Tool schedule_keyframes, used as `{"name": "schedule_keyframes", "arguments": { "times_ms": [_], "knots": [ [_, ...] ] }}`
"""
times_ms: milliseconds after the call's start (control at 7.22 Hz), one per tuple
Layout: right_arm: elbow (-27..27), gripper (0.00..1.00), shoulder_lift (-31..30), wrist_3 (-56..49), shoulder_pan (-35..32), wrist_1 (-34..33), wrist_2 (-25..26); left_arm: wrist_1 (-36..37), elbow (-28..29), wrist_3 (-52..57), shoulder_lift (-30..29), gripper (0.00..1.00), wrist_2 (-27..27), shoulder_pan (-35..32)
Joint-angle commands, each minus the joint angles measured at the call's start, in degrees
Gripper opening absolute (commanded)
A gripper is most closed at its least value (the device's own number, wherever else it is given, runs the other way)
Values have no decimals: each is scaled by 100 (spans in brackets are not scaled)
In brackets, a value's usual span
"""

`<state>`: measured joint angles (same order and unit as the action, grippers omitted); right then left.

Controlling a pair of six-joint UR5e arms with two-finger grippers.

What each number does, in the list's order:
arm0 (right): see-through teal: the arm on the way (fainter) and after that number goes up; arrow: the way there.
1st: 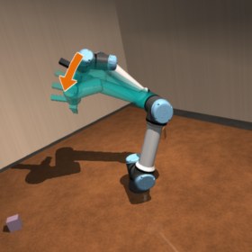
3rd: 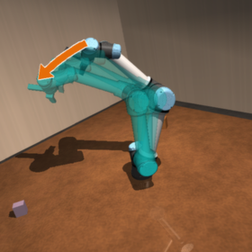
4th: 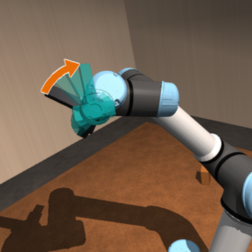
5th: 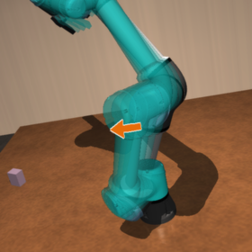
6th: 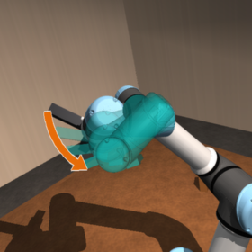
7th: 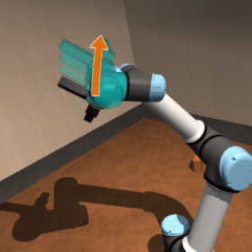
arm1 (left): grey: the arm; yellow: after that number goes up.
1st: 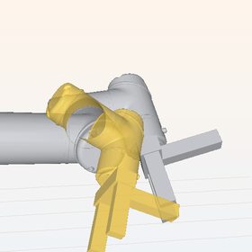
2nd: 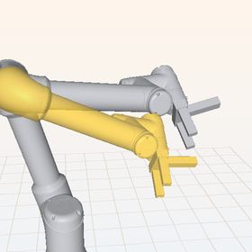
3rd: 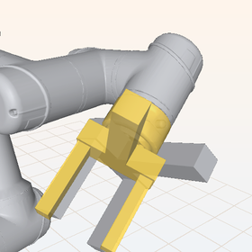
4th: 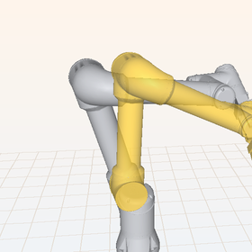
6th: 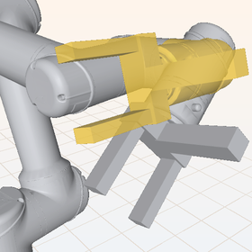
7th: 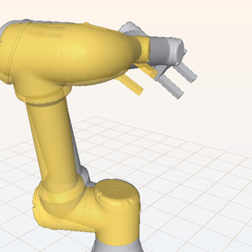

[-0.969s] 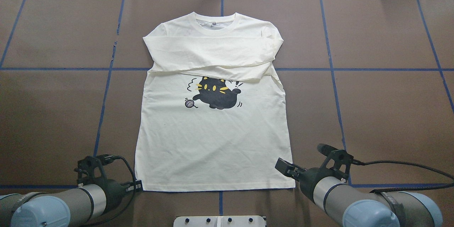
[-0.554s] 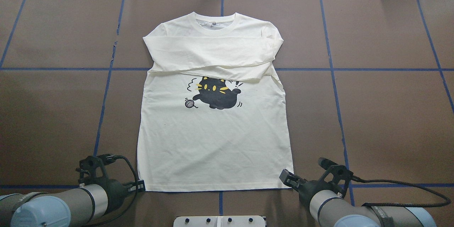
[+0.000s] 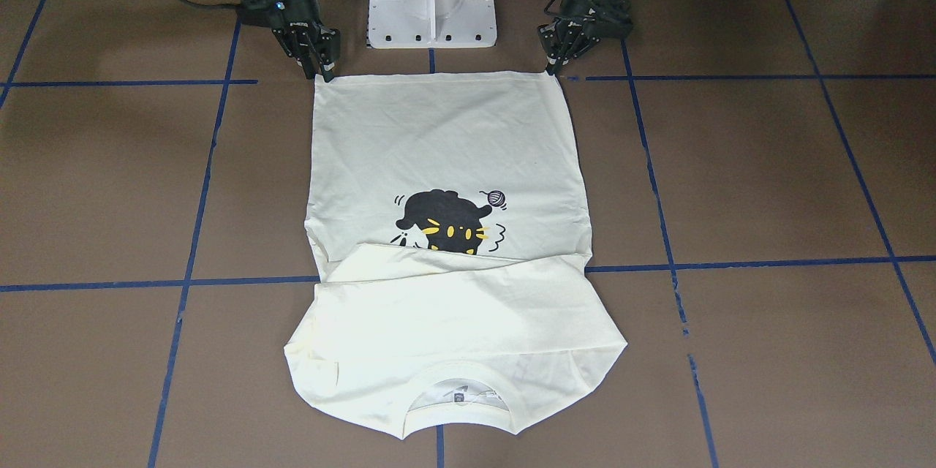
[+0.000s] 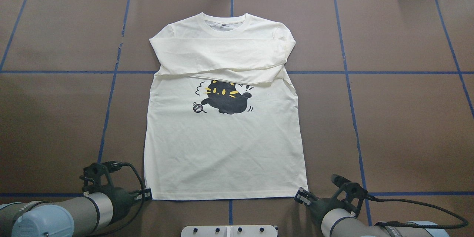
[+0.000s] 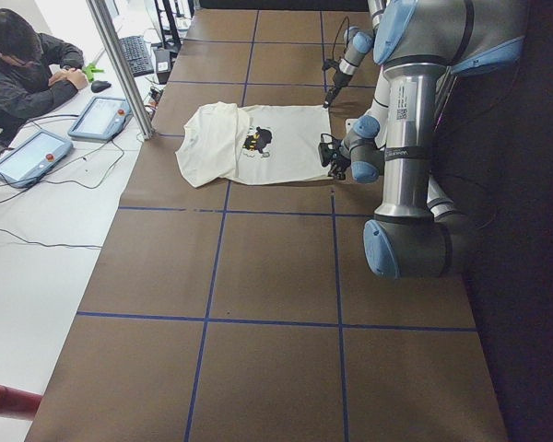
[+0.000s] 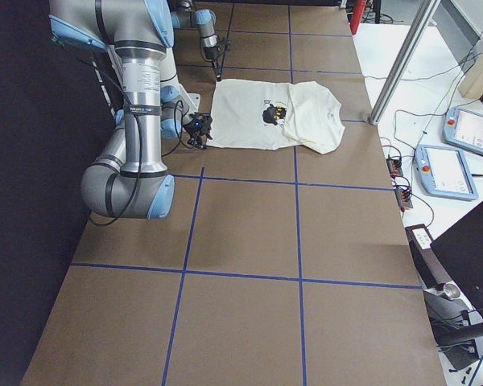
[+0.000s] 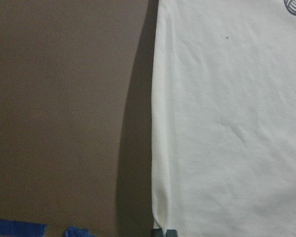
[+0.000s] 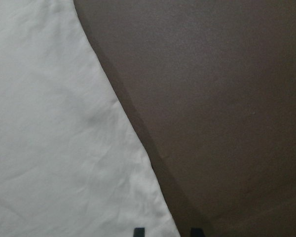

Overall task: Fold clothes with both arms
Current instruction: 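Grasp the hem corners with the left and right grippers, then lift the hem with both grippers and fold it over toward the collar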

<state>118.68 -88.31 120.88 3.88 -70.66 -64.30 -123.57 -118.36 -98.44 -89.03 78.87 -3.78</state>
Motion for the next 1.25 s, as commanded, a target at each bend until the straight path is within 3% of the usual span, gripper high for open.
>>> {"name": "schedule_keyframes", "arguments": {
  "times_ms": [0,277,415,554,831,969,1108],
  "knots": [
    [-11,0,-20,120,121,0,171,-9,-3,0,-35,0,-3,0],
    [180,0,-20,51,61,-44,339,0,-90,17,-35,0,23,-8],
    [826,0,-63,-98,17,-688,296,87,-473,148,-9,0,136,-87],
    [1702,0,-46,-126,25,-1678,139,680,-1199,297,26,0,503,-96],
    [3251,0,-11,-73,383,-3262,-38,2994,-3226,299,-384,0,1058,-114],
    [3658,0,6,-73,377,-3531,-160,3858,-3829,299,-778,0,1382,-210],
    [3636,0,242,-204,63,-3586,-231,4059,-3765,395,-956,0,1699,-524]
  ]
}}
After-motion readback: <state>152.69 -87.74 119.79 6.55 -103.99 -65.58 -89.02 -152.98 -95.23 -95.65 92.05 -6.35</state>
